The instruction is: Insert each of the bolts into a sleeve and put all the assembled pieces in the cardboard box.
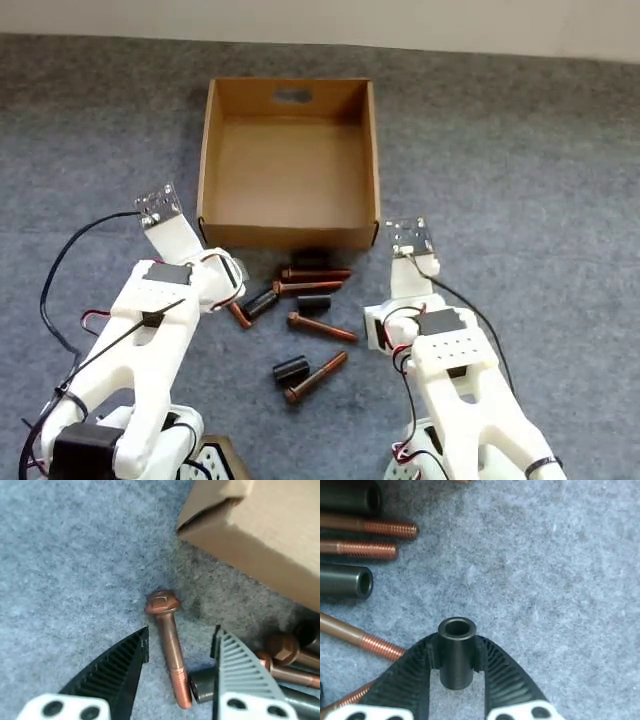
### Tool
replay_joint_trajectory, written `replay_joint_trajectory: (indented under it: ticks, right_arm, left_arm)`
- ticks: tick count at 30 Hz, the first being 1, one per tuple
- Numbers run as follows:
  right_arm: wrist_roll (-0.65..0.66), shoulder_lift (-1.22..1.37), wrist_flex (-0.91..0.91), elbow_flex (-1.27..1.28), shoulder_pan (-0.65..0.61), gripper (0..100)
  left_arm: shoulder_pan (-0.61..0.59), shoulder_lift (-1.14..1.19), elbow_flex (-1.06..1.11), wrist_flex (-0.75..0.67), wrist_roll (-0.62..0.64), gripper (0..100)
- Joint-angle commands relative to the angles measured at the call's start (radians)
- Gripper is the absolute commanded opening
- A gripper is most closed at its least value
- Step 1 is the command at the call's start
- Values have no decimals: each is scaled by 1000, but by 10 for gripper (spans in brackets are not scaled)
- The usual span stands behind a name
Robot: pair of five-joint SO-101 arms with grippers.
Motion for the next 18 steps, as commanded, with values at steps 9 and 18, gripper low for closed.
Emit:
replay_joint_trajectory:
  ticks: [9, 18]
  right_arm:
    - [-9, -22, -15, -4, 12, 6]
    - [-9, -22, -15, -4, 12, 6]
  left_arm:
    - [-8, -1, -4, 5, 8, 235]
    - [-10, 162, -64, -5, 11, 234]
